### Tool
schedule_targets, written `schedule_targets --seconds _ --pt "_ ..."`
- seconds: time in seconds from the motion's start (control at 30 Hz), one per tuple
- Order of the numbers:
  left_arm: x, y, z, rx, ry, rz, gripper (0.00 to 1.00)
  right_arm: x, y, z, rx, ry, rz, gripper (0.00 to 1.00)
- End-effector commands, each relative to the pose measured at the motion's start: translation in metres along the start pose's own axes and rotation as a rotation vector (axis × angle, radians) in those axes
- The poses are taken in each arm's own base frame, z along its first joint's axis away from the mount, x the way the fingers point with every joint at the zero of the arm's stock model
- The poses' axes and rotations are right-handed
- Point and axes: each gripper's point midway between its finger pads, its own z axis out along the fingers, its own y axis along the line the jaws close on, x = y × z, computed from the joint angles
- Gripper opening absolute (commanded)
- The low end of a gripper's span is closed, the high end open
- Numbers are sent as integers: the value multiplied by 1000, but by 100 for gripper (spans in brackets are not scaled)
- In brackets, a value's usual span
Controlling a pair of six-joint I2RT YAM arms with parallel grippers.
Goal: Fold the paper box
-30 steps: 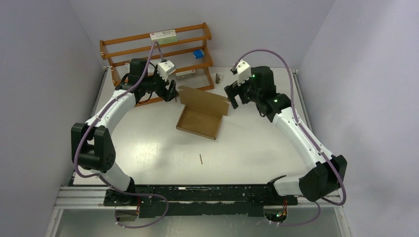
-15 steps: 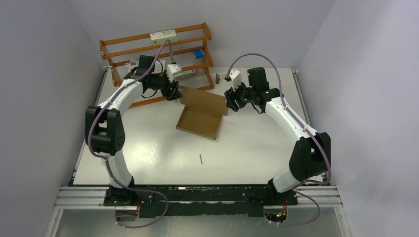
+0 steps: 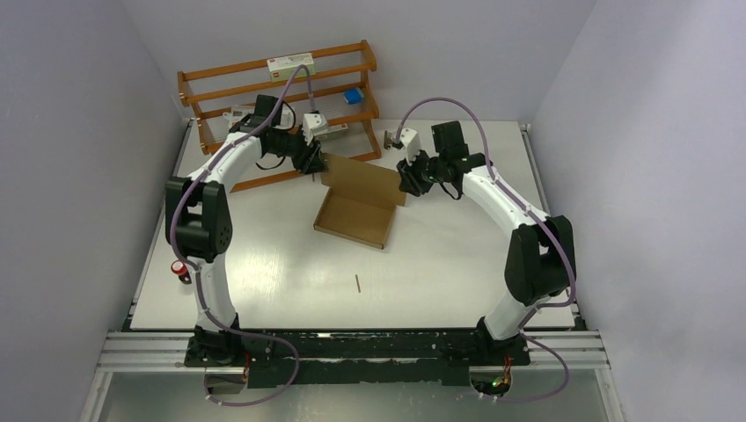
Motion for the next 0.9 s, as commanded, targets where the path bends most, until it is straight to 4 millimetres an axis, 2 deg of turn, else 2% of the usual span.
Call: schedule_targets --seconds 0.0,0.23,0.33,0.5,0.63,0.87 --pt "-7 -6 3 69 -28 37 42 -15 -9 1 2 -37 -43 29" --pt "-9 -9 5 77 -15 54 23 -15 -10 4 -9 -18 -53 12" --pt "-10 -7 1 57 -2 58 15 -14 -11 5 0 -15 -50 0" --pt "-15 -5 -5 -58 10 17 7 -16 -12 6 59 -1 -19 0" --pt "-28 -9 -10 -203 -24 -48 5 -21 -10 10 141 18 30 0" --pt "-18 -23 -8 -389 65 -164 5 -32 -3 16 325 39 92 0"
